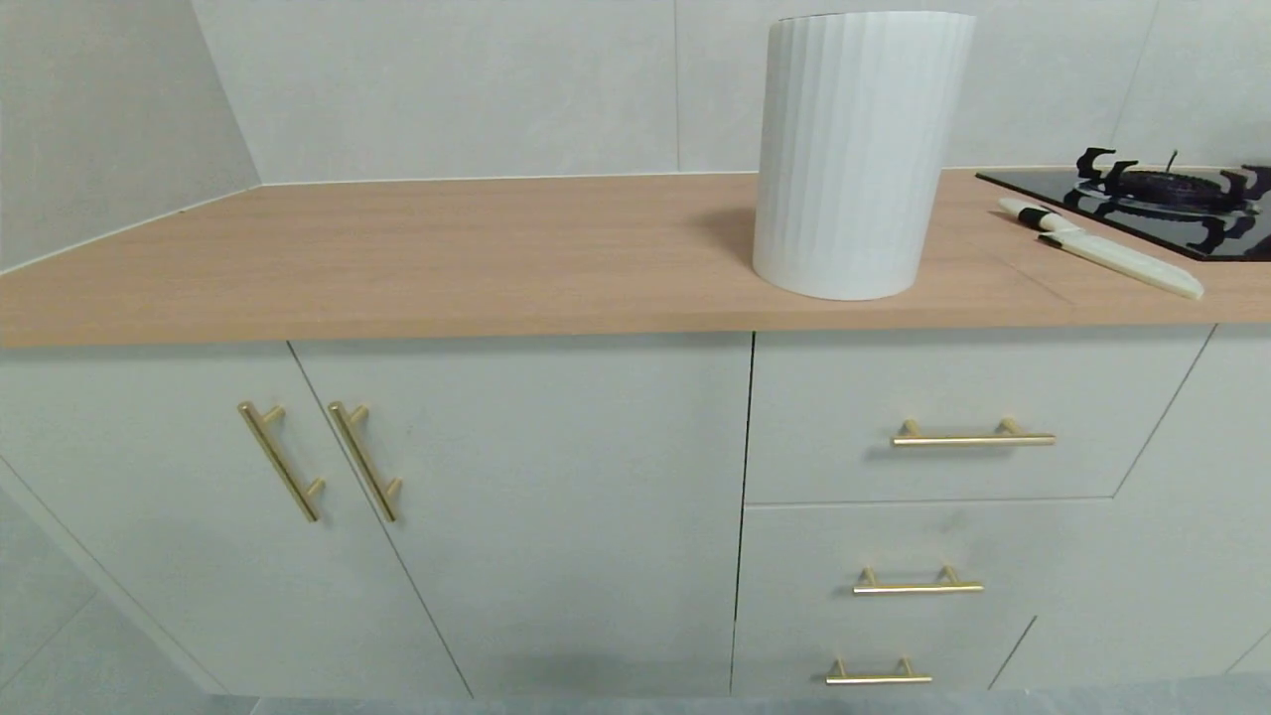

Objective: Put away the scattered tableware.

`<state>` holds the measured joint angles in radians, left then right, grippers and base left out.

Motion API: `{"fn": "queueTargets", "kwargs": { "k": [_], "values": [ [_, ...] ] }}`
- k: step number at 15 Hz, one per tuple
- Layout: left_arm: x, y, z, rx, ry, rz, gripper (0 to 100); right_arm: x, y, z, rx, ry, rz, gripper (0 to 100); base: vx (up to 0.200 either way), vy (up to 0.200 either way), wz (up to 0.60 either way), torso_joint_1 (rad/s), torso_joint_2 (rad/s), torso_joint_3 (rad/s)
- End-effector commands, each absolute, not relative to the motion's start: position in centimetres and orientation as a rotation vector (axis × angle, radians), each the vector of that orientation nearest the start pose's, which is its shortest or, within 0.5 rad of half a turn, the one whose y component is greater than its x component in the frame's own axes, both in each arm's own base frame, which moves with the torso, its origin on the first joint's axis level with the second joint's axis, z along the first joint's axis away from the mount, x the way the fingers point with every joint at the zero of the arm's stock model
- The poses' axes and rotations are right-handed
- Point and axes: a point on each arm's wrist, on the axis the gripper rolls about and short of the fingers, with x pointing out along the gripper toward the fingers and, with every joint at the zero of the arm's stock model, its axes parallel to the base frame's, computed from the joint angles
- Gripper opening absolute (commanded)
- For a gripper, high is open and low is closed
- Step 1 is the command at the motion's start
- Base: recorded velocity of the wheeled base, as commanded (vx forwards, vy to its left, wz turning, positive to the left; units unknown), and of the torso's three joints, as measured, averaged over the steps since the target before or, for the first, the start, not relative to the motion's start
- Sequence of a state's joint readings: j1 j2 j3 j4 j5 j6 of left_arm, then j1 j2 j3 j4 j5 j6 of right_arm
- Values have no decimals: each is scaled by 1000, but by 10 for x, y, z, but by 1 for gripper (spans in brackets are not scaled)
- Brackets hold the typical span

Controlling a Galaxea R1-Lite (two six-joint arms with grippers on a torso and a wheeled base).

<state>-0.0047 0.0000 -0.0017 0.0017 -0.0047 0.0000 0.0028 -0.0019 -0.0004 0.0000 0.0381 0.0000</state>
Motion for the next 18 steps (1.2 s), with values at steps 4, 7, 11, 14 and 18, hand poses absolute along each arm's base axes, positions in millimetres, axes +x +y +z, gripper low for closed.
{"fn": "queueTargets", "kwargs": {
  "k": [4,7,11,14,18],
  "values": [
    [-23,0,76,0,0,-9,100,-23,1,76,0,-2,41,100,200,0,0,4,5,4],
    [-23,0,76,2,0,-9,100,-23,1,75,0,0,41,100,67,0,0,2,-1,1],
    [-23,0,76,0,0,-9,100,-23,1,75,0,0,41,100,0,0,0,0,0,0],
    [-23,0,76,0,0,-9,100,-23,1,75,0,0,41,100,0,0,0,0,0,0],
    [-23,0,75,0,3,-9,100,-23,1,75,0,0,41,100,0,-100,0,2,4,1]
  ]
}}
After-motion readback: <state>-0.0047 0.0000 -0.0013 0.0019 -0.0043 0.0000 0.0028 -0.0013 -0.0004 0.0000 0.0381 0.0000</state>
